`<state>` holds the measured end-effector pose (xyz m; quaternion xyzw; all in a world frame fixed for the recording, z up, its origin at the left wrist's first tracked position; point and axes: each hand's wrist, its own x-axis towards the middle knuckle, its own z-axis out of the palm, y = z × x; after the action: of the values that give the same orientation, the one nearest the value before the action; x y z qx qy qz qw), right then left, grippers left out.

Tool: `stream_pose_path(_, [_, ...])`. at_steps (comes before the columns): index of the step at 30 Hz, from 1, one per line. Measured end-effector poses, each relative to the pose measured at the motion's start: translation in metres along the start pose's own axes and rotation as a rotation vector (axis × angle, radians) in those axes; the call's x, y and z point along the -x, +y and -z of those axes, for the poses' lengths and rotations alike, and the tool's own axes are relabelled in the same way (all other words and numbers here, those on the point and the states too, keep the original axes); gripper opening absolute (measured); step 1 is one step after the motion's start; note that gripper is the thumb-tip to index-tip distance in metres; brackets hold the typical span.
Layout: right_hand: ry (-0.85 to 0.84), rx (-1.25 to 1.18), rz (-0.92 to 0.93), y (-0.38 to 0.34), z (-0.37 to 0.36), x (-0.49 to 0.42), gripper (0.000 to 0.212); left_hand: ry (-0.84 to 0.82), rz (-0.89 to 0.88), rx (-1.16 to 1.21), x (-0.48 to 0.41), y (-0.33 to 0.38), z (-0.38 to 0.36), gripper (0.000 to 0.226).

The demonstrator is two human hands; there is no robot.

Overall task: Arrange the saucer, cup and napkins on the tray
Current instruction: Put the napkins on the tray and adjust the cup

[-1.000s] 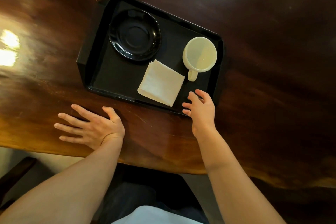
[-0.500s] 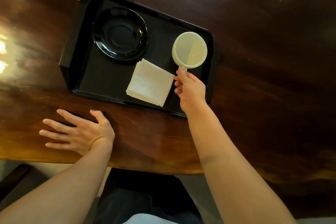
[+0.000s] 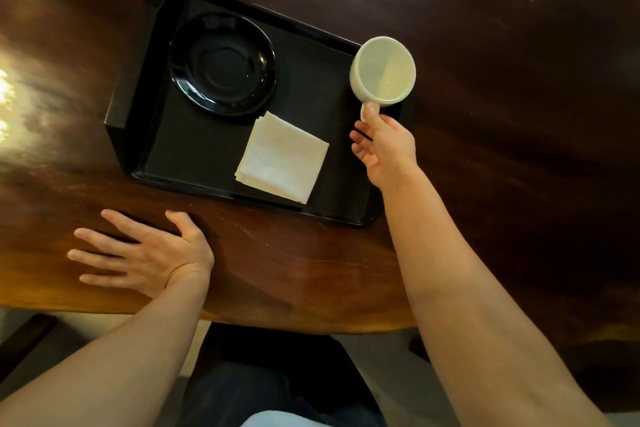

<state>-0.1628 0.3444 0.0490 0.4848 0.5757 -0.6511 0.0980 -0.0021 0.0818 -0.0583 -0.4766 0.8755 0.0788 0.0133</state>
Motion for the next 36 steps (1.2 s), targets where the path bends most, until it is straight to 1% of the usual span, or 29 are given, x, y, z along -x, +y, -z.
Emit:
stream_pose_path(2, [-0.007, -0.007, 0.003, 0.001, 0.003, 0.003, 0.046, -0.030, 0.005, 0.003, 0.001, 0.002, 0.005, 0.082])
stream_pose_path(4, [0.030, 0.032, 0.011, 0.005, 0.006, 0.009, 0.044, -0.042, 0.003, 0.005, 0.001, 0.003, 0.007, 0.083])
stream_pose_path(6, [0.097, 0.101, 0.052, 0.012, 0.006, 0.018, 0.030, -0.041, 0.005, 0.003, 0.001, 0.004, 0.008, 0.083])
stream_pose_path(7, [0.099, 0.115, 0.074, 0.016, 0.004, 0.023, 0.022, -0.039, 0.006, 0.002, 0.001, 0.004, 0.008, 0.082])
stream_pose_path(9, [0.024, 0.104, 0.083, 0.024, -0.006, 0.036, 0.015, -0.036, 0.007, 0.003, 0.001, 0.004, 0.009, 0.082])
stream_pose_path(14, [-0.298, 0.169, -0.056, 0.040, -0.058, 0.062, 0.022, -0.060, 0.023, -0.026, 0.000, 0.005, 0.011, 0.084])
stream_pose_path(17, [-0.408, 0.182, -0.154, 0.047, -0.089, 0.069, 0.025, -0.073, 0.030, -0.045, -0.001, 0.006, 0.012, 0.084])
stream_pose_path(21, [-0.431, 0.196, -0.234, 0.052, -0.118, 0.071, 0.034, -0.086, 0.038, -0.051, -0.001, 0.006, 0.011, 0.084])
stream_pose_path(25, [-0.453, 0.125, -0.243, 0.051, -0.134, 0.072, 0.043, -0.093, 0.043, -0.058, -0.001, 0.006, 0.010, 0.084])
stream_pose_path(26, [-0.467, 0.101, -0.242, 0.049, -0.136, 0.072, 0.042, -0.099, 0.043, -0.060, -0.001, 0.007, 0.011, 0.084])
stream_pose_path(29, [-0.505, 0.050, -0.250, 0.044, -0.144, 0.069, 0.024, -0.119, 0.043, -0.066, -0.001, 0.008, 0.012, 0.086])
stream_pose_path(30, [-0.502, 0.031, -0.250, 0.043, -0.146, 0.068, 0.022, -0.126, 0.045, -0.070, -0.001, 0.008, 0.013, 0.087])
stream_pose_path(33, [-0.462, -0.005, -0.246, 0.041, -0.152, 0.065, 0.038, -0.135, 0.053, -0.078, -0.001, 0.009, 0.013, 0.087])
stream_pose_path(36, [-0.425, 0.000, -0.236, 0.038, -0.157, 0.061, 0.038, -0.123, 0.047, -0.074, 0.000, 0.008, 0.012, 0.086])
